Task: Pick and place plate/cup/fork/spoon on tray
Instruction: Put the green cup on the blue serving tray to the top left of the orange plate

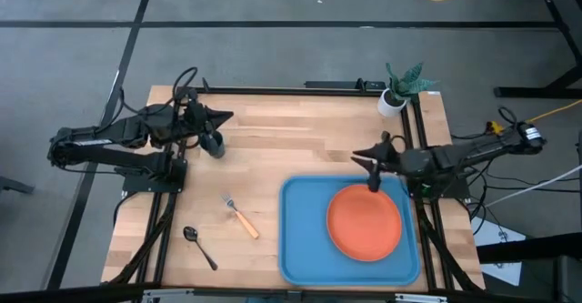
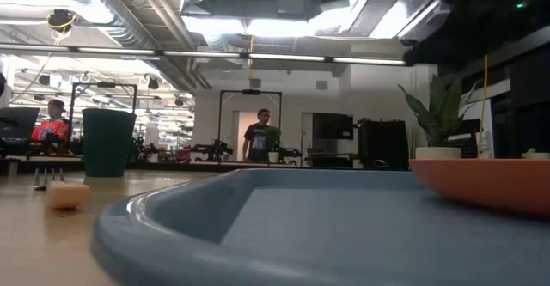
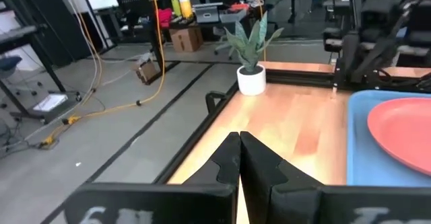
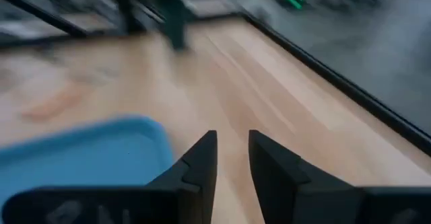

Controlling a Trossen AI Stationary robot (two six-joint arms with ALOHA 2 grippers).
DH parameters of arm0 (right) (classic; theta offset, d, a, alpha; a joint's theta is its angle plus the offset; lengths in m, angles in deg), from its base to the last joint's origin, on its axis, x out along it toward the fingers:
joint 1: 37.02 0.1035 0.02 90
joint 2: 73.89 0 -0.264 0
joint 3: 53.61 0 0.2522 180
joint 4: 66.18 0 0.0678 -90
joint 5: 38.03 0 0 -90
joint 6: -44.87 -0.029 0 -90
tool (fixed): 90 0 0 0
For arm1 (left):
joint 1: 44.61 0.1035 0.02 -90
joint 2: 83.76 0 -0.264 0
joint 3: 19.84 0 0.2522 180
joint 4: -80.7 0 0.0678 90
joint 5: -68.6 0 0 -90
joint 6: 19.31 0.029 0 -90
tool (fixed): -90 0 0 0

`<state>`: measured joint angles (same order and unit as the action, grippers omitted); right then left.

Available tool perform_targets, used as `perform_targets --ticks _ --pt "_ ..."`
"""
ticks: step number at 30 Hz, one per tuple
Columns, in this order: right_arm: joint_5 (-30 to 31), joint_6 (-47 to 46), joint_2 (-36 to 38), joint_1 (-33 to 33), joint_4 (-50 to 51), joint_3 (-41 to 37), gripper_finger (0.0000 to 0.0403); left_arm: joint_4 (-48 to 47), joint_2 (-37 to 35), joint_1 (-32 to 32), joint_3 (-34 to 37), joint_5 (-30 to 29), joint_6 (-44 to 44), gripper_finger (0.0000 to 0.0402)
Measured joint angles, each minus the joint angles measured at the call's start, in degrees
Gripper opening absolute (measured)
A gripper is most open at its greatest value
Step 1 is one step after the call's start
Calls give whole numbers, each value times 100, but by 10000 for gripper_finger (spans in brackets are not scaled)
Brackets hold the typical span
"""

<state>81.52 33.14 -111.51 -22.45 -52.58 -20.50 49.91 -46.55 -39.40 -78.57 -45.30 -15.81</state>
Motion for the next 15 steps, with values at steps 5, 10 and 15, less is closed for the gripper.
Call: perform_targets --ticks 5,10,15 --pt "-1706 1105 718 0 -1822 -790 90 -16 -17 43 0 194 -16 0" --pt "-2361 1385 1158 -2 -2053 -1162 90 -18 -17 42 0 210 -158 0" --pt "-2361 1290 1783 -2 -2046 -1607 90 -193 -17 42 0 217 -370 0"
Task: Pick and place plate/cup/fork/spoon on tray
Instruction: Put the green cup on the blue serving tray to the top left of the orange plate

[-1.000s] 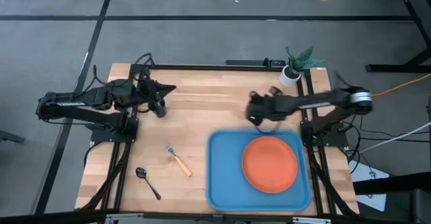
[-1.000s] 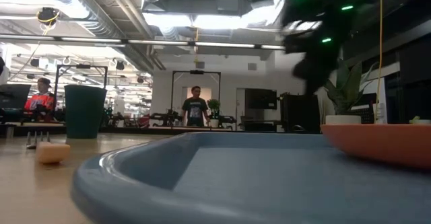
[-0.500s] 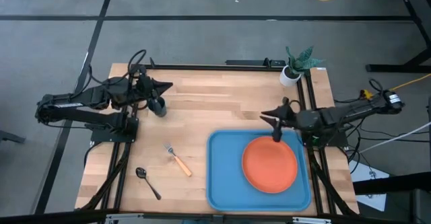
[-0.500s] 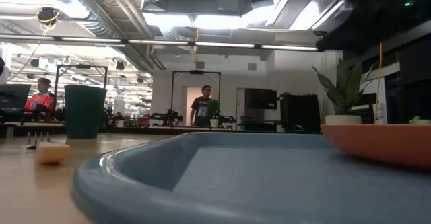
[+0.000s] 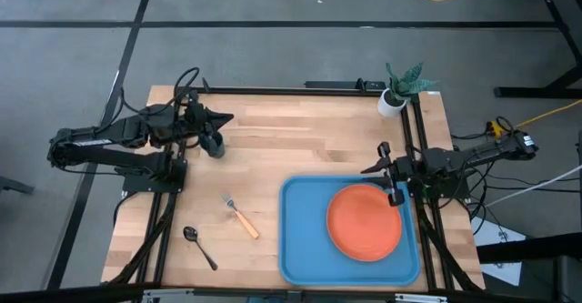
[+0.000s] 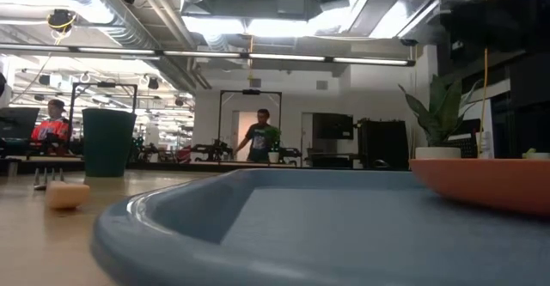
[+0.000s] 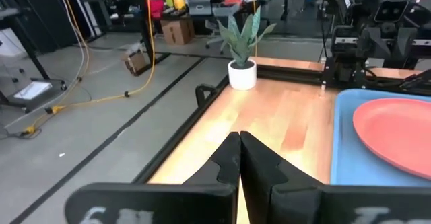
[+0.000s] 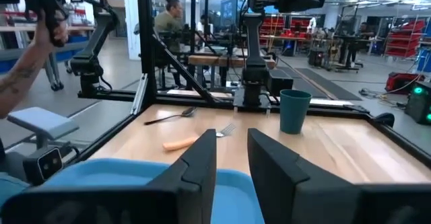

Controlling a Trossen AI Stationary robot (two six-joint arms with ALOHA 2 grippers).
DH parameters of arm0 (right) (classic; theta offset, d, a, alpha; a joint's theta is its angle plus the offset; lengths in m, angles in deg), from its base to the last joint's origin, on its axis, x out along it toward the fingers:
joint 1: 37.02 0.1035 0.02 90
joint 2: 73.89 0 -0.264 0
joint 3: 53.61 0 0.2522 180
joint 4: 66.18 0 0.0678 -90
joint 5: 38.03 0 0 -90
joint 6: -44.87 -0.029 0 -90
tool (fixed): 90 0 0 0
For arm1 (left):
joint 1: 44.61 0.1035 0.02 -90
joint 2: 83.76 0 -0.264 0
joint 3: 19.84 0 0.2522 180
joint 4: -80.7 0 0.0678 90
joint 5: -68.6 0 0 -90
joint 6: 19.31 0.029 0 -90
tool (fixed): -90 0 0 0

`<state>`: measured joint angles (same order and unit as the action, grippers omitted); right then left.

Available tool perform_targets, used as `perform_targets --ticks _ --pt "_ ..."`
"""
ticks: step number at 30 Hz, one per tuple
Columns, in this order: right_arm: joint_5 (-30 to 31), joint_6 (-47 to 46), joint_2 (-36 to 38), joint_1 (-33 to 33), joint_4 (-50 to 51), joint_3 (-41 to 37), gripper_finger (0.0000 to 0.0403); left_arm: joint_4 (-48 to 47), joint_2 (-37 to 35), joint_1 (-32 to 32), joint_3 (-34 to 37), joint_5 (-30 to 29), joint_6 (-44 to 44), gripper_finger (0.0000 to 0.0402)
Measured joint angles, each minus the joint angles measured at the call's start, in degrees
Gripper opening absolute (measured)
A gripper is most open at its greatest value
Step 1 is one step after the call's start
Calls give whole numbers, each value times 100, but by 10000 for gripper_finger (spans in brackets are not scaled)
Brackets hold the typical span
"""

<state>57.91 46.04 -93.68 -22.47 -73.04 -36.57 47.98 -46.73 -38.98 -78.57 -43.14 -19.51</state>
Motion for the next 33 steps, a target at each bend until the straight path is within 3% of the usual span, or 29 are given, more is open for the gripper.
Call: perform_targets --ticks 6,13,23,28,33 --pt "1 -93 711 0 132 -290 90 -406 0 0 0 2 -560 0" --pt "1 -94 836 0 199 -290 90 -1359 3 0 0 68 -1725 0" --pt "0 -96 835 0 201 -290 90 -1115 48 0 0 -192 -1745 0" --pt "0 -94 832 0 203 -288 90 -1102 50 -2 0 -23 -1710 0" --pt "0 -94 832 0 205 -288 90 -946 50 0 0 -487 -1305 0"
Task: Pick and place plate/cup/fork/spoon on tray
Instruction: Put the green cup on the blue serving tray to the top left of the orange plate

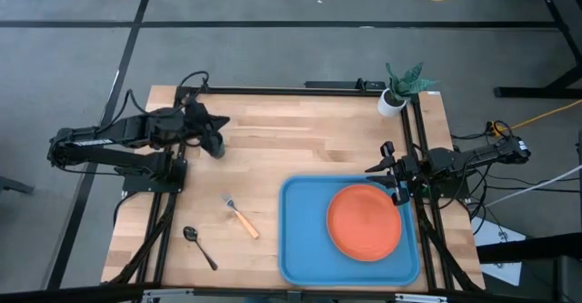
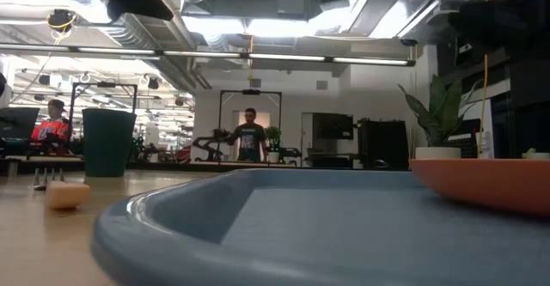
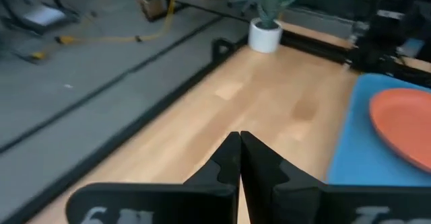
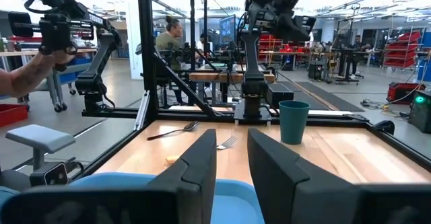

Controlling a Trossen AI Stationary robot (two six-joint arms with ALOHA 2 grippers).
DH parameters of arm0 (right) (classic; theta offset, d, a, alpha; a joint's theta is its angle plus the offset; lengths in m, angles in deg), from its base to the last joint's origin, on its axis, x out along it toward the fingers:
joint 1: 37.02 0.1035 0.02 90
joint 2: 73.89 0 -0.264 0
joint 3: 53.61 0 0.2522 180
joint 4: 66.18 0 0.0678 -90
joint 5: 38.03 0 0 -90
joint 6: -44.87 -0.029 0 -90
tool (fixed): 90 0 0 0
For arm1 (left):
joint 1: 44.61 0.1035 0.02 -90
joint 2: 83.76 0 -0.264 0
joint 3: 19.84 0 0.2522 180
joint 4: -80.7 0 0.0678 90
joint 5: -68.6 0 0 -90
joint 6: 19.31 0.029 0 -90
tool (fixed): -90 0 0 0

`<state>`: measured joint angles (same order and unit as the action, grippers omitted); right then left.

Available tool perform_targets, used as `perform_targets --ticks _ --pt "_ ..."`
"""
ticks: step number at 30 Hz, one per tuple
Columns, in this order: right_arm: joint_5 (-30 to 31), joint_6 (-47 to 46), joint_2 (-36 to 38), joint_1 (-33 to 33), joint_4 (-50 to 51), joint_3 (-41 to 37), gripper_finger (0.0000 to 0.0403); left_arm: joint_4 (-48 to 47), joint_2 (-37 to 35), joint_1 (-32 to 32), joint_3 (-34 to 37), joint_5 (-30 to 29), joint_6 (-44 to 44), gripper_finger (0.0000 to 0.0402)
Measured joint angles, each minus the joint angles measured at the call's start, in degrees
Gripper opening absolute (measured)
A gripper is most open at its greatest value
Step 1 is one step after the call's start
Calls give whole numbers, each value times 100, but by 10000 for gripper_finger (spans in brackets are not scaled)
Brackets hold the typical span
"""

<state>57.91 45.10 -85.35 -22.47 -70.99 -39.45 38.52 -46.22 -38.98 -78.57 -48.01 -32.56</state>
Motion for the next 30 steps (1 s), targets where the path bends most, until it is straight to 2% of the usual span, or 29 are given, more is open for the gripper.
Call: perform_targets --ticks 5,8,13,16,21,26,30 --pt "0 0 0 0 0 2 90 5 467 67 -13 -675 669 0" --pt "0 5 0 0 0 2 90 -60 943 254 -9 -818 890 0" --pt "2 3 0 0 2 2 90 -306 1708 550 -167 -822 858 0" --pt "0 9 0 0 12 4 90 -1269 2056 625 -846 -793 175 0" --pt "1 9 0 -2 31 4 90 -3298 2660 768 -2132 9 -1017 0" --pt "2 8 0 -2 33 4 90 -3721 3190 878 -2330 970 -1206 0" --pt "1 9 0 -2 37 4 90 -3914 3607 884 -2330 1203 -1220 0"
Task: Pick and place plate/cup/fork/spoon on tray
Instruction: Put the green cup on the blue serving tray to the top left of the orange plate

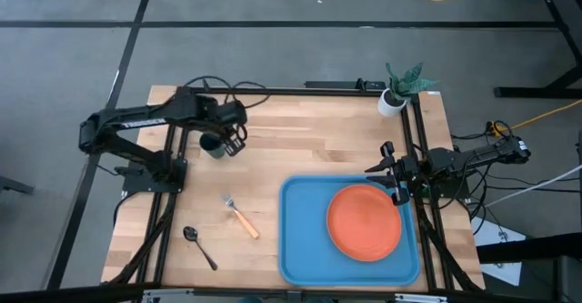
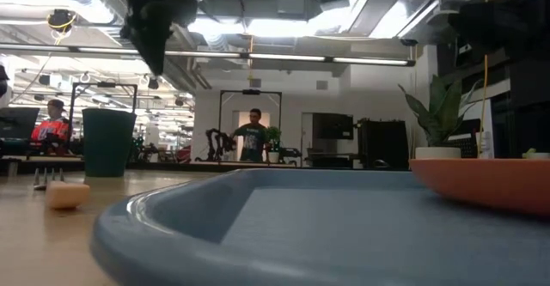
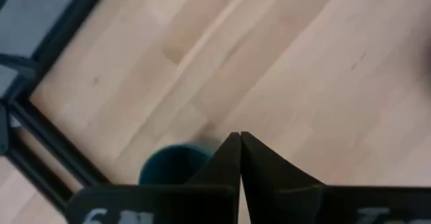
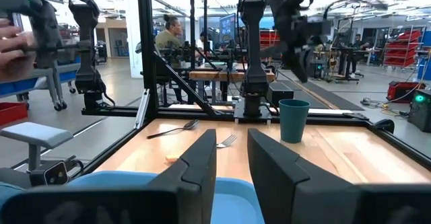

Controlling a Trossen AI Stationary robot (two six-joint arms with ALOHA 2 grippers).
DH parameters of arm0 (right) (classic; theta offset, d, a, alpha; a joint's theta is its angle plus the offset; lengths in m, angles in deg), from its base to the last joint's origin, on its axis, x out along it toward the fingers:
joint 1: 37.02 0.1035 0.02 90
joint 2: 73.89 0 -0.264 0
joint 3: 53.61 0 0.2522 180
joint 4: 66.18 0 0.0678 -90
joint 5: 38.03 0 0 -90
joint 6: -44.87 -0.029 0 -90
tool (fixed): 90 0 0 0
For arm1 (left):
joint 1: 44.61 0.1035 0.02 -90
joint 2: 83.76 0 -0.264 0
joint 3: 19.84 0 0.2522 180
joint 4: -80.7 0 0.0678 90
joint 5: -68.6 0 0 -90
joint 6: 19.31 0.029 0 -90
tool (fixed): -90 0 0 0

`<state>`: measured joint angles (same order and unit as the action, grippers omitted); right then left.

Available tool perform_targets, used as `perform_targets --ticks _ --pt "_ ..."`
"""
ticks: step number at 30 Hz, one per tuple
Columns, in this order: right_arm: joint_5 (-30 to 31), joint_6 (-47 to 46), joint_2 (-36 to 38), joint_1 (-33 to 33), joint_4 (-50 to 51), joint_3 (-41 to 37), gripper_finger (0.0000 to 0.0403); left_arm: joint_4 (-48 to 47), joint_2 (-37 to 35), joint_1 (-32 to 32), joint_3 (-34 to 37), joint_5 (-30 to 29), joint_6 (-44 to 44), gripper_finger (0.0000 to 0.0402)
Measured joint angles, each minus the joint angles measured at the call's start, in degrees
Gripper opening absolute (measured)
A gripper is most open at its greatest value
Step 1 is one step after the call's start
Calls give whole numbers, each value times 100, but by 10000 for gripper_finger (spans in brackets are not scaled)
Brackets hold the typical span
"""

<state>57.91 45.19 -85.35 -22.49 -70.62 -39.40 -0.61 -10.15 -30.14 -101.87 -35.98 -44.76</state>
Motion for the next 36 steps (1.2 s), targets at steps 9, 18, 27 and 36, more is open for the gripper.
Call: perform_targets --ticks 9,18,27,36 --pt "1 -2 0 0 2 0 90 -1027 363 -1 0 -111 -257 0" --pt "1 -6 0 2 4 0 90 -1114 331 -199 0 -708 -338 3" --pt "0 -8 0 0 4 0 90 -1128 331 -605 0 -804 -631 35" --pt "1 -9 0 1 4 0 90 -1089 331 -885 0 -659 -1310 38"
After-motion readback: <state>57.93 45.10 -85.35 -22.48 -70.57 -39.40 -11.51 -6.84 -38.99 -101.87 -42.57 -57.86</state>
